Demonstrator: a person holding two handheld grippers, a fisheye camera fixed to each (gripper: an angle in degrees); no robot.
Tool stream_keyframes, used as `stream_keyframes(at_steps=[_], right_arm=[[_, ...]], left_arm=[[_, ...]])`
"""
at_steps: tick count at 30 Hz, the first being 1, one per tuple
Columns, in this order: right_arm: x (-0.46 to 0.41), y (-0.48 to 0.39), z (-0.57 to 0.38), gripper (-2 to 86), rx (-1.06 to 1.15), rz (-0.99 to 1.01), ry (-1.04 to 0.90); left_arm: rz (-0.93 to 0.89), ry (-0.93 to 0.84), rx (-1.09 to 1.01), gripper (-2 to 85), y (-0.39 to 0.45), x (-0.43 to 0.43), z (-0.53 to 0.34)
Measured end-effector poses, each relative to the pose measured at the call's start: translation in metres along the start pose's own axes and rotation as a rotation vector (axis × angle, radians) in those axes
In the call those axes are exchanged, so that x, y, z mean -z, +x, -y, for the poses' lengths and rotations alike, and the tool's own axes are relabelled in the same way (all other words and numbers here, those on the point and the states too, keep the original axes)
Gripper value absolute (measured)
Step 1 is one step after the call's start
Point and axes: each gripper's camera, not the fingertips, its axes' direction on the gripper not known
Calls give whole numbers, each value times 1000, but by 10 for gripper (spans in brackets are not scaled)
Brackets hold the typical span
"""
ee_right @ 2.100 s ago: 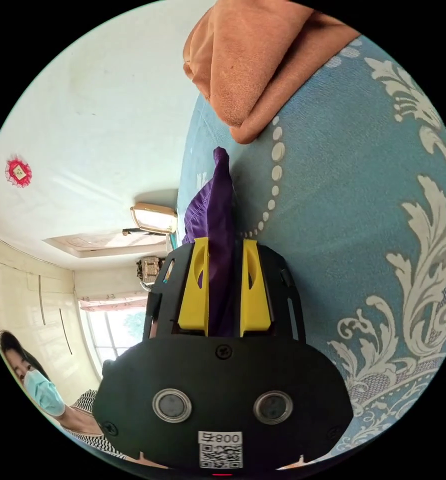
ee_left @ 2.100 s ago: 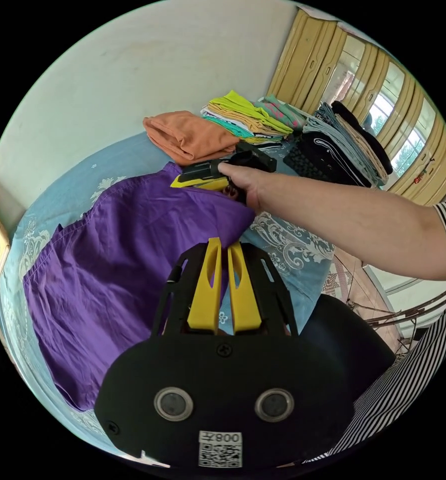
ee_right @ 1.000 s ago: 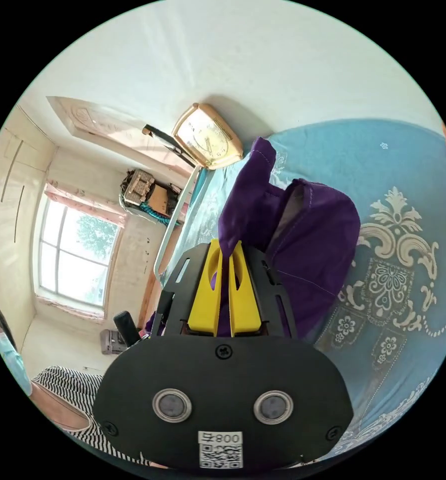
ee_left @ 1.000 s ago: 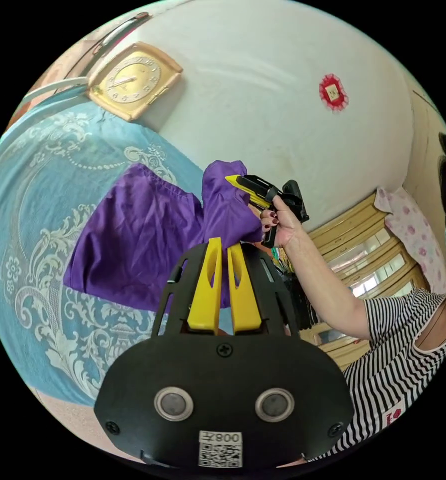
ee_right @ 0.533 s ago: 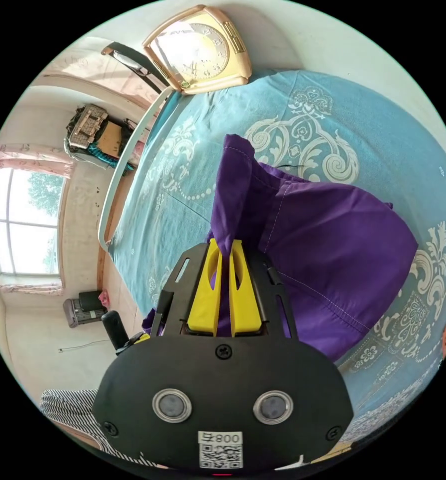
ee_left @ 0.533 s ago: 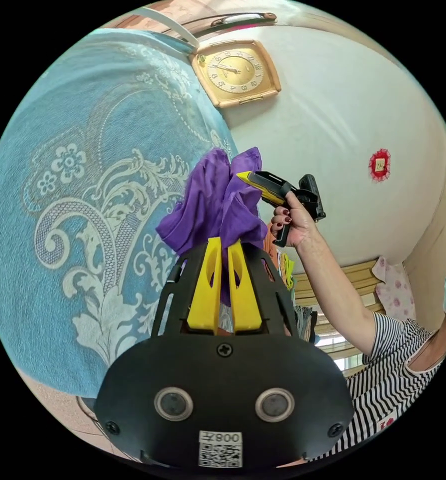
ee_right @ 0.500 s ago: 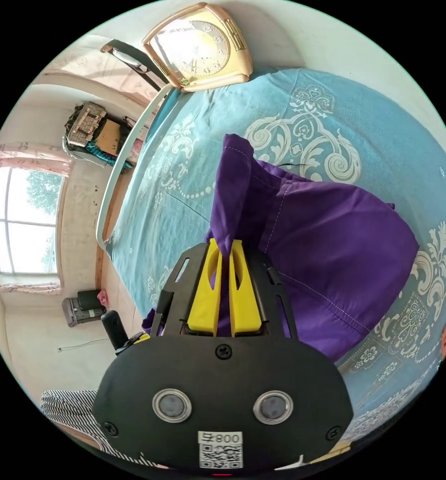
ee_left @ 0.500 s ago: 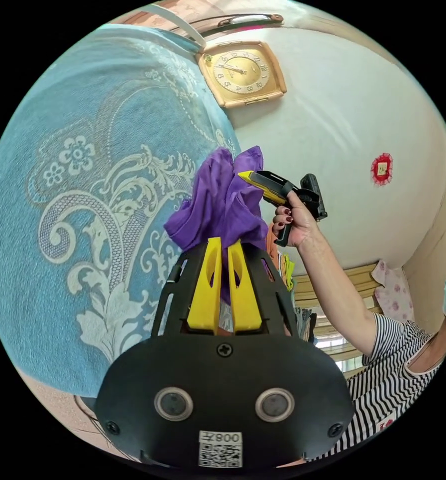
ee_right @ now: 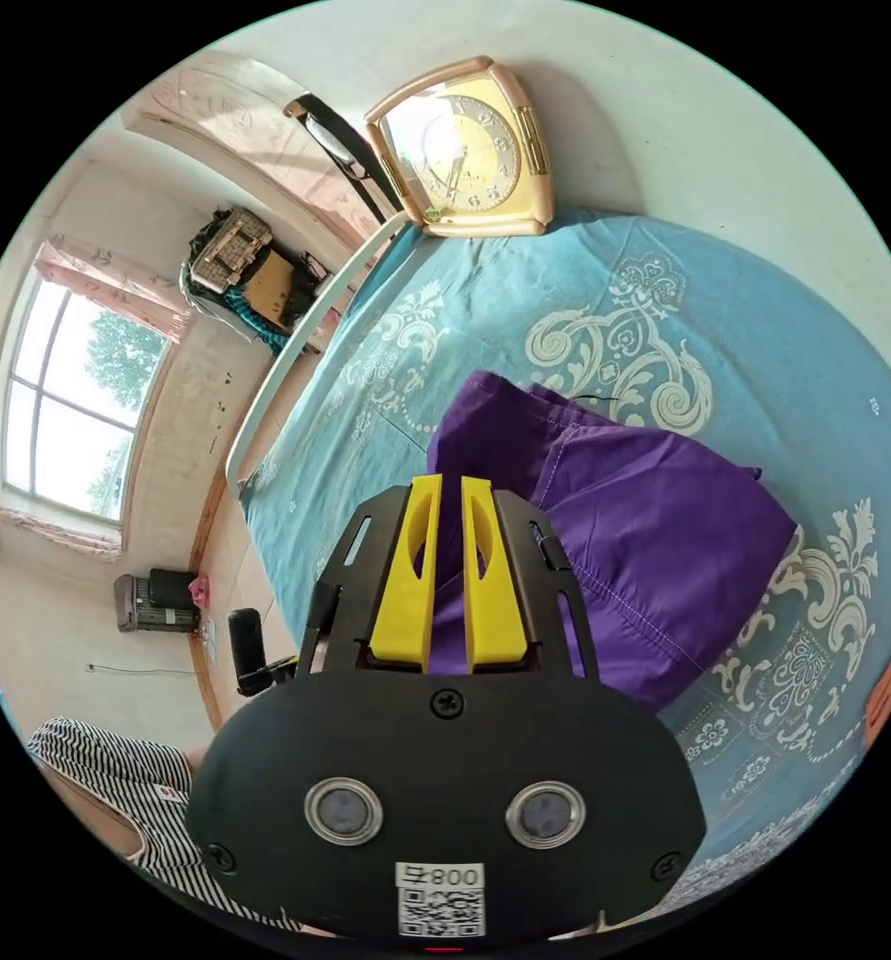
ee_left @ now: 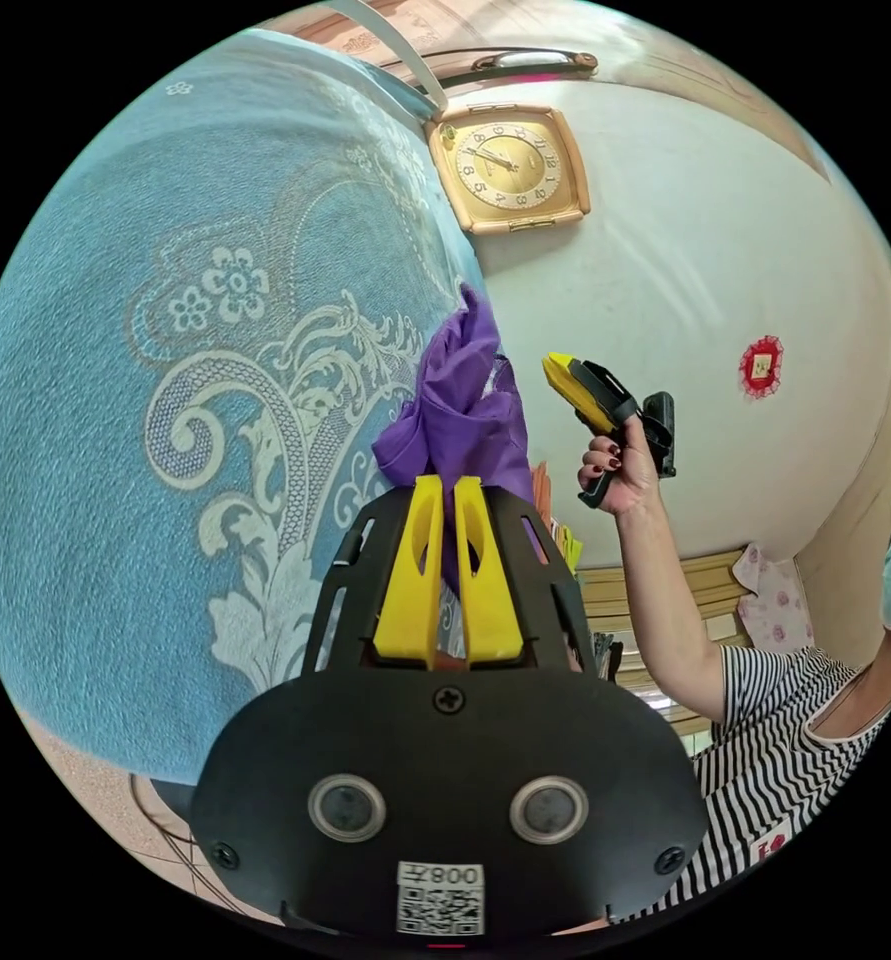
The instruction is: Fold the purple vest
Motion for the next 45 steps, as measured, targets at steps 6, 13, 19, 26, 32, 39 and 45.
stream_keyframes(at_steps=[6,13,19,26,32,39,45], right_arm=[[-60,6,-7,66,34,-264,-155],[-116,5,-14,53,82,-390,-231],[-88,5,-27,15,75,-245,-69],[-93,10,-22,11,56,-171,-31],[-133,40,-29,14,-5,-157,-183],[-91,36,-67,3,76,-227,-33],[-86,72,-91,2,-31,-311,-28]], left_arm=[[55,13,-55,16,26,26,-2],[163,25,-217,4,73,37,-5],[266,-12,-391,1,109,12,5],[383,-90,-394,1,111,-25,10],[346,-90,-410,2,130,-37,0],[367,-11,-523,2,168,-64,33],[503,-186,-541,2,175,-148,90]])
